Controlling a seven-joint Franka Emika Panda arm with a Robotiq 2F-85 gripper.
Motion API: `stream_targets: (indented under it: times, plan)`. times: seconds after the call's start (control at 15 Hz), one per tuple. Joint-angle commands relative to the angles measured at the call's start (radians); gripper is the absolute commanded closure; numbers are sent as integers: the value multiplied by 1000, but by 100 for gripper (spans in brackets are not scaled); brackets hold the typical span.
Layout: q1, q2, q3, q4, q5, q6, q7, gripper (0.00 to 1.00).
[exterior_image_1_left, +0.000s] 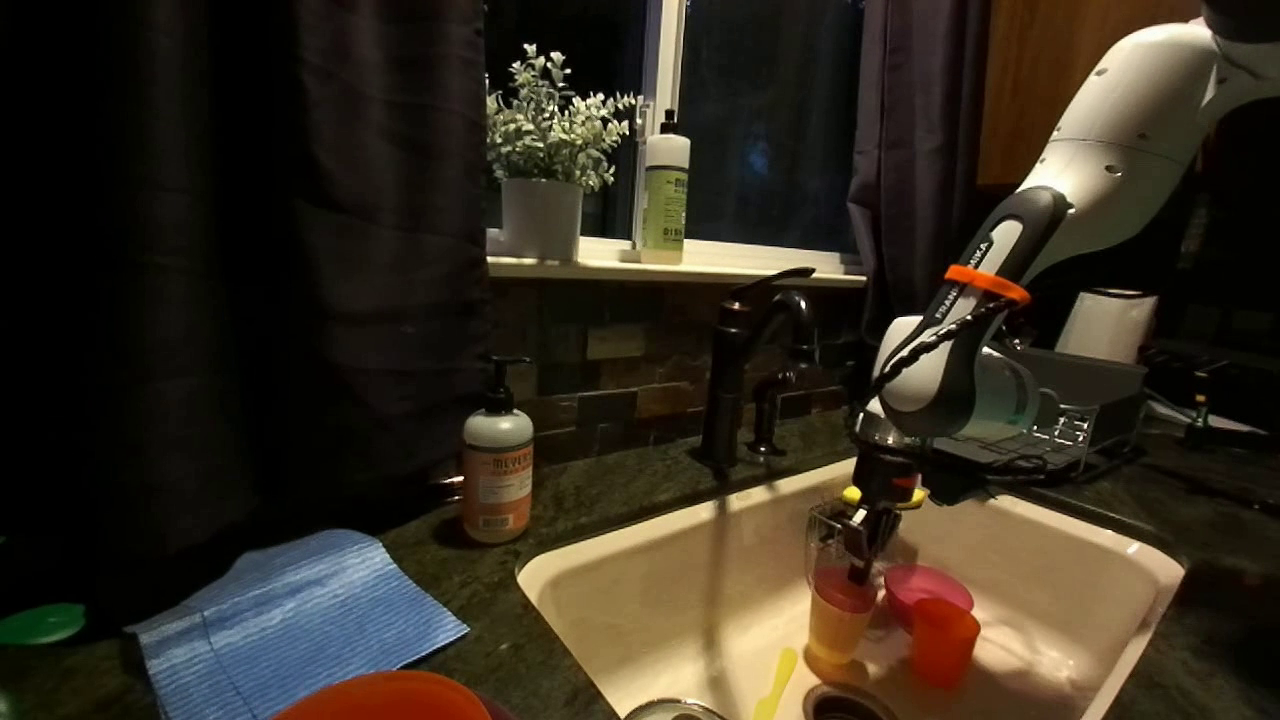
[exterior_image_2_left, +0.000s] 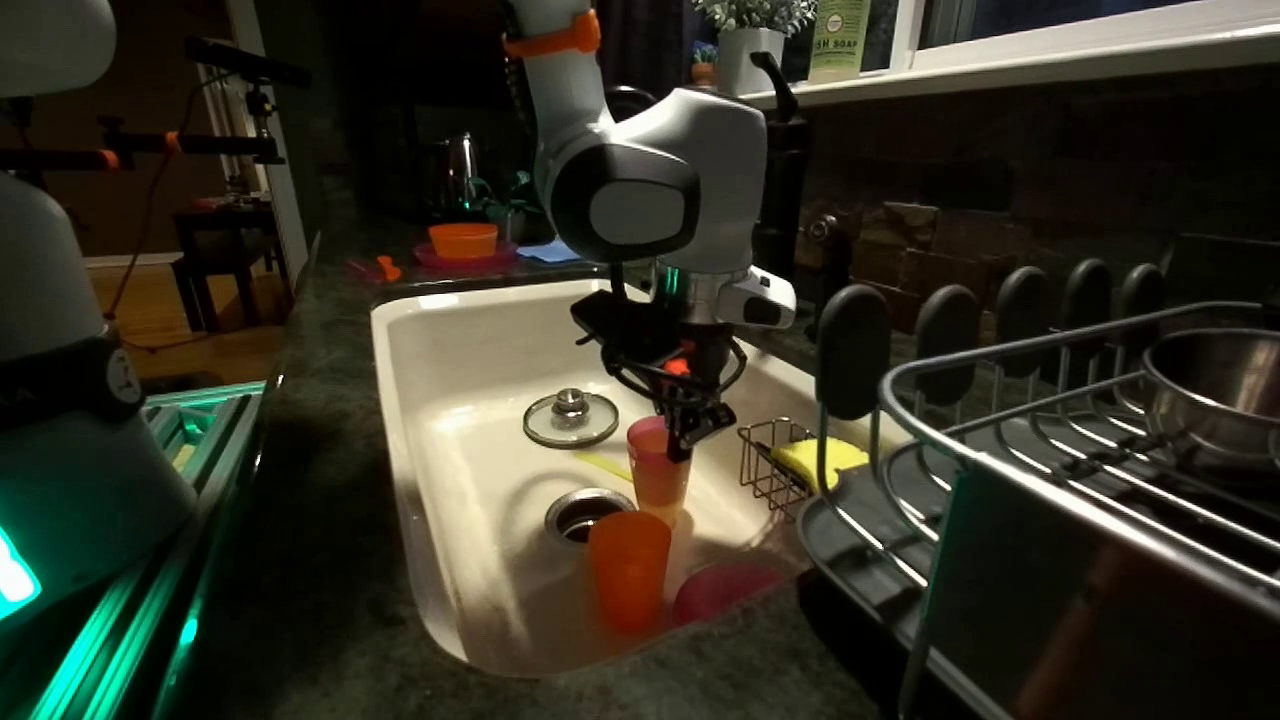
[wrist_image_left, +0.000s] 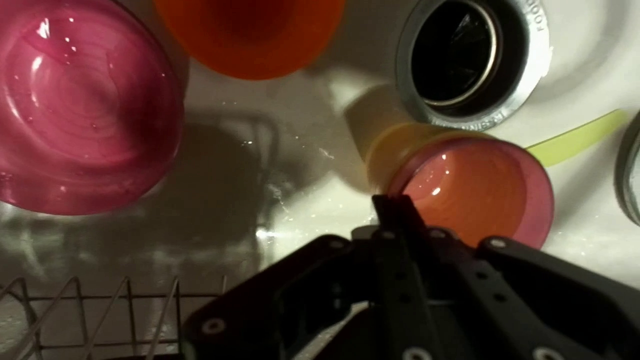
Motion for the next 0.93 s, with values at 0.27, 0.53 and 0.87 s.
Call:
stream_targets:
  times: [0.27,0.53,0.87]
  plan:
    - [35,-75,-42,-28,42,-85,-73,99]
    - [210,-104,-221,-46,-56,-46,90,99]
    - [126,-103,-104,-55,41,-11,-47,99]
